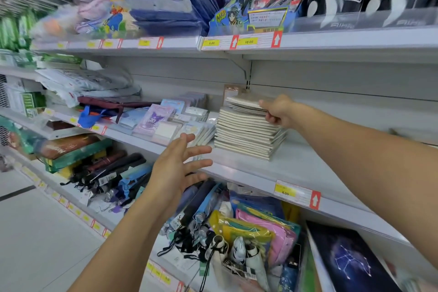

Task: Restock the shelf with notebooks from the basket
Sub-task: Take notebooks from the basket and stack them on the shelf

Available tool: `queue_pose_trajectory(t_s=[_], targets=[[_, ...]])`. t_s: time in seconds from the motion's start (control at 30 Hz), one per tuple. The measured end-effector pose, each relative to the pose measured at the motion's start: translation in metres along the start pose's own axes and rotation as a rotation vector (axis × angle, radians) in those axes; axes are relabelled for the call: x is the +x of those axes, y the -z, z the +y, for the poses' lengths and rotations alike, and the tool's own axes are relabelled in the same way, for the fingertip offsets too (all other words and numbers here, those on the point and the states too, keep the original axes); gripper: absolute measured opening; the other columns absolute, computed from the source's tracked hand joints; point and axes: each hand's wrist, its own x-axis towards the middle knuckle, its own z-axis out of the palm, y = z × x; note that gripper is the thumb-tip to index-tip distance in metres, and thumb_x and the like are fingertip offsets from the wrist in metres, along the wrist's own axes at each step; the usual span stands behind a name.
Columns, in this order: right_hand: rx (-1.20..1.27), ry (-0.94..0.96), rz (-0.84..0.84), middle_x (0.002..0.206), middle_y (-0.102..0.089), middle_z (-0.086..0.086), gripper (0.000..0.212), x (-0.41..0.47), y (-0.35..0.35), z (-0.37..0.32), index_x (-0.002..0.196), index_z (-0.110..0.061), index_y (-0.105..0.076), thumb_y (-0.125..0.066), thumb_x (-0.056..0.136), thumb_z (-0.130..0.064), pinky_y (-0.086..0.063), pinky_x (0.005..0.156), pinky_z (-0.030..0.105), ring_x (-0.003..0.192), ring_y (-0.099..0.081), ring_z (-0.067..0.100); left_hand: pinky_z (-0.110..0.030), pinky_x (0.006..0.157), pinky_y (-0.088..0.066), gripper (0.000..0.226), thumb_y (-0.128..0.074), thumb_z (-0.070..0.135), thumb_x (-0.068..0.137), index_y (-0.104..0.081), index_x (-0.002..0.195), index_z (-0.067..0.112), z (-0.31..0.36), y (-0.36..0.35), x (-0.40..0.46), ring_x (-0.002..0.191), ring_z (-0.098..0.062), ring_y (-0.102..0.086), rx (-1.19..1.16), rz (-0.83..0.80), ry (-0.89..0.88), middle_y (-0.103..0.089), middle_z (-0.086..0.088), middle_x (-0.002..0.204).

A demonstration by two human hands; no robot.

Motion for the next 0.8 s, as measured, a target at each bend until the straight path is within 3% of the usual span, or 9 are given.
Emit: queue_pose_trajectory(t_s=[0.1, 0.23, 0.33, 0.43, 0.5, 0.57, 0.67, 0.73, 0.8], targets=[[-0.303, 0.087, 0.054, 0.064, -0.049, 0.005, 0.039, 0.002, 0.002, 0.003, 0.084, -0.008, -0.054, -0.075, 0.087, -0.041, -0.037, 0.045, 0.027, 0.052, -0.045, 0.018, -0.026, 0.055, -0.055, 0.036, -0.039, 0.044, 0.102, -0.056, 0.126, 0.023, 0.000, 0.002, -0.001, 0.076, -0.015, -0.071, 0.019, 0.005, 0.006, -0.076, -0.002, 0.101], [-0.649, 0.205, 0.195, 0.093, -0.061, 0.009, 0.051, 0.003, -0.004, -0.001, 0.095, -0.007, -0.060, -0.066, 0.088, -0.056, -0.043, 0.071, 0.033, 0.089, -0.061, 0.031, -0.024, 0.050, -0.054, 0.032, -0.042, 0.041, 0.102, -0.058, 0.122, 0.022, -0.006, 0.002, -0.002, 0.070, -0.015, -0.071, 0.032, 0.007, 0.011, -0.076, -0.004, 0.096], [-0.772, 0.220, 0.289, 0.113, -0.066, 0.012, 0.043, 0.006, -0.006, -0.007, 0.109, -0.006, -0.065, -0.064, 0.093, -0.046, -0.047, 0.080, 0.034, 0.108, -0.063, 0.033, -0.024, 0.048, -0.053, 0.031, -0.044, 0.041, 0.101, -0.060, 0.119, 0.022, -0.012, 0.004, -0.002, 0.068, -0.016, -0.071, 0.045, 0.012, 0.010, -0.076, -0.005, 0.094], [-0.795, 0.253, 0.350, 0.123, -0.065, 0.017, 0.029, 0.004, -0.006, 0.002, 0.123, -0.005, -0.063, -0.053, 0.100, -0.019, -0.050, 0.086, 0.034, 0.113, -0.062, 0.035, -0.025, 0.048, -0.052, 0.027, -0.047, 0.040, 0.100, -0.062, 0.115, 0.023, -0.017, 0.007, -0.001, 0.068, -0.017, -0.071, 0.092, 0.010, 0.022, -0.076, -0.005, 0.093], [-0.767, 0.413, 0.431, 0.117, -0.066, 0.018, 0.033, -0.013, -0.011, 0.019, 0.130, -0.010, -0.058, -0.044, 0.100, -0.007, -0.053, 0.085, 0.039, 0.107, -0.063, 0.038, -0.024, 0.048, -0.052, 0.023, -0.051, 0.038, 0.099, -0.063, 0.112, 0.023, -0.021, 0.009, -0.001, 0.068, -0.016, -0.071, 0.165, 0.004, 0.047, -0.076, -0.003, 0.092], [-0.626, 0.713, 0.471, 0.101, -0.069, 0.012, 0.028, -0.041, -0.019, 0.055, 0.127, -0.014, -0.057, -0.047, 0.101, -0.015, -0.052, 0.073, 0.040, 0.090, -0.064, 0.033, -0.023, 0.050, -0.052, 0.020, -0.054, 0.036, 0.098, -0.063, 0.108, 0.022, -0.032, 0.010, -0.004, 0.067, -0.015, -0.070, 0.305, -0.026, 0.103, -0.076, -0.002, 0.090], [-0.434, 0.958, 0.275, 0.068, -0.057, -0.011, 0.010, -0.101, -0.043, 0.141, 0.105, -0.032, -0.057, -0.049, 0.101, -0.034, -0.043, 0.055, 0.032, 0.061, -0.053, 0.010, -0.025, 0.052, -0.053, 0.020, -0.055, 0.036, 0.098, -0.061, 0.103, 0.018, -0.052, 0.010, -0.009, 0.065, -0.014, -0.069, 0.524, -0.135, 0.200, -0.074, -0.005, 0.092], [-0.358, 0.833, 0.039, 0.061, -0.054, -0.008, 0.013, -0.147, -0.065, 0.210, 0.087, -0.032, -0.055, -0.052, 0.099, -0.037, -0.042, 0.052, 0.032, 0.054, -0.049, 0.009, -0.024, 0.052, -0.054, 0.024, -0.052, 0.038, 0.099, -0.060, 0.102, 0.015, -0.065, 0.012, -0.017, 0.063, -0.012, -0.068, 0.693, -0.218, 0.254, -0.072, -0.004, 0.092], [-0.424, 0.554, -0.278, 0.066, -0.061, -0.004, 0.018, -0.188, -0.081, 0.283, 0.082, -0.023, -0.063, -0.060, 0.096, -0.033, -0.045, 0.054, 0.033, 0.056, -0.053, 0.010, -0.026, 0.056, -0.054, 0.029, -0.049, 0.040, 0.100, -0.058, 0.103, 0.012, -0.081, 0.014, -0.029, 0.068, -0.015, -0.066, 0.957, -0.380, 0.345, -0.070, -0.005, 0.093]])
